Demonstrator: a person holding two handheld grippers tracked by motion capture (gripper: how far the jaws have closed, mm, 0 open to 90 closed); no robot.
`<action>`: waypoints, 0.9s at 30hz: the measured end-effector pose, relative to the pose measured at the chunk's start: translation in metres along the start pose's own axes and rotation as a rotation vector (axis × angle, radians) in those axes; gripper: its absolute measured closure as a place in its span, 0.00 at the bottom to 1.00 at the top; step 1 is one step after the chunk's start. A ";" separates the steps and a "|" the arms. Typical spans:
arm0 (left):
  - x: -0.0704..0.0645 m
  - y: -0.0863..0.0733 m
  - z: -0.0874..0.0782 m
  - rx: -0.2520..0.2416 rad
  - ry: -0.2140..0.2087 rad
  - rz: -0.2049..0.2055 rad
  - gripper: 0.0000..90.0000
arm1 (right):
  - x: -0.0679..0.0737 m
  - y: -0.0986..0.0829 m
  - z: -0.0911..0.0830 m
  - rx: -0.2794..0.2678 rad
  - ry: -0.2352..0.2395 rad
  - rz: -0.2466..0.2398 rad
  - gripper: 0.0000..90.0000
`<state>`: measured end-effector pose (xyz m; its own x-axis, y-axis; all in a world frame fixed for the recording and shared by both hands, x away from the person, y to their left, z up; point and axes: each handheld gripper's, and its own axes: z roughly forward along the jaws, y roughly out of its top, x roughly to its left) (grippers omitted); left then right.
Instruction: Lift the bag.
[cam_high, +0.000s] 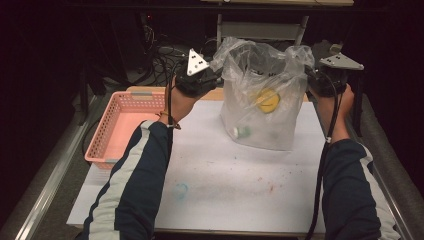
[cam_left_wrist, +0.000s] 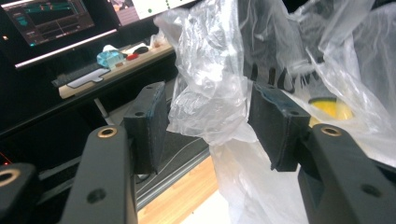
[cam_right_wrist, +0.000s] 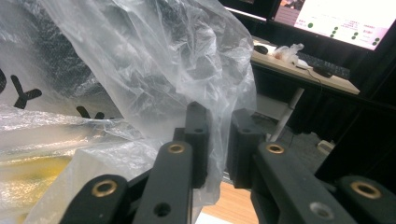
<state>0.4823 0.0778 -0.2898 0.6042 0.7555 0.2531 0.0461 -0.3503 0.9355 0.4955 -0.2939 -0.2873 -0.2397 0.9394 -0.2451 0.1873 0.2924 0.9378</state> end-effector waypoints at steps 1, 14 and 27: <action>-0.001 -0.002 0.000 -0.001 -0.003 0.000 0.51 | 0.000 0.000 0.000 -0.002 0.001 -0.001 0.87; 0.001 0.018 -0.011 -0.042 0.029 0.003 0.45 | 0.007 0.017 -0.018 -0.066 -0.003 -0.045 0.51; -0.002 0.020 -0.014 -0.034 0.037 0.012 0.44 | 0.017 0.036 -0.052 -0.162 0.096 -0.024 0.29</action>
<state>0.4706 0.0772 -0.2682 0.5745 0.7715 0.2732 0.0115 -0.3414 0.9398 0.4482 -0.2770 -0.2449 -0.3339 0.9088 -0.2503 0.0266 0.2745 0.9612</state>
